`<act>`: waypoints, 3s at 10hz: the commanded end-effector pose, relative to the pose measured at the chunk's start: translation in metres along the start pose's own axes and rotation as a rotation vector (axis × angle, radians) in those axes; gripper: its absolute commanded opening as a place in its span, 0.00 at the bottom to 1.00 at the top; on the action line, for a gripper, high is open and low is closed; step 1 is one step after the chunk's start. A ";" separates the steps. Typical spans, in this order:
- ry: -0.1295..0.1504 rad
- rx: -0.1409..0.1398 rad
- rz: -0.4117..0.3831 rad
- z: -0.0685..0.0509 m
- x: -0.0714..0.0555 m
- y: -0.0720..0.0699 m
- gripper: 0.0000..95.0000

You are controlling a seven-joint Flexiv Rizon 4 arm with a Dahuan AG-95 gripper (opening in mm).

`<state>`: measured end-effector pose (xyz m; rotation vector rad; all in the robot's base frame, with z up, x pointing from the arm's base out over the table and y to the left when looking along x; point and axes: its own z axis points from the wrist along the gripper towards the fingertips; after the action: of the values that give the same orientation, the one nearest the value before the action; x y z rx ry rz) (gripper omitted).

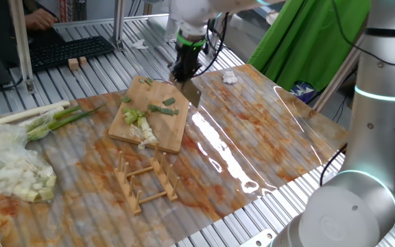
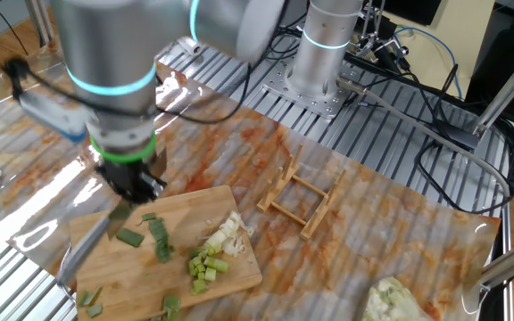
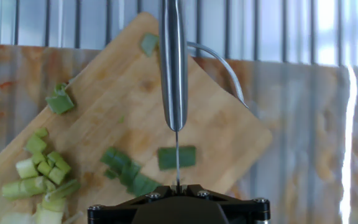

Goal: Chop the scallions

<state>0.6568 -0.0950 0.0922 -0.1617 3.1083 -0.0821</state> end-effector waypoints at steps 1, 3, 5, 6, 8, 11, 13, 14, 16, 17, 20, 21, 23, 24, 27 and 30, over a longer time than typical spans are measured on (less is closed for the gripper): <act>-0.005 0.003 -0.041 0.021 -0.008 0.009 0.00; -0.004 0.002 -0.049 0.029 -0.010 0.011 0.00; -0.001 0.001 -0.051 0.035 -0.012 0.012 0.00; -0.001 0.001 -0.053 0.037 -0.013 0.012 0.00; -0.003 0.005 -0.051 0.042 -0.014 0.013 0.00; -0.003 0.004 -0.050 0.044 -0.016 0.009 0.00; -0.002 0.004 -0.048 0.046 -0.016 0.010 0.00; -0.003 0.003 -0.046 0.048 -0.016 0.010 0.00; -0.007 0.003 -0.047 0.060 -0.018 0.013 0.00; -0.010 0.003 -0.046 0.064 -0.019 0.014 0.00; -0.012 -0.005 -0.037 0.068 -0.019 0.015 0.00; -0.020 -0.005 -0.036 0.070 -0.019 0.015 0.00; -0.031 -0.005 -0.032 0.073 -0.019 0.016 0.00; -0.022 -0.006 -0.030 0.071 -0.019 0.016 0.00; -0.022 -0.051 0.008 0.076 -0.020 0.016 0.00; -0.007 -0.087 0.030 0.076 -0.019 0.018 0.00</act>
<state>0.6762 -0.0809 0.0349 -0.1179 3.1054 0.0511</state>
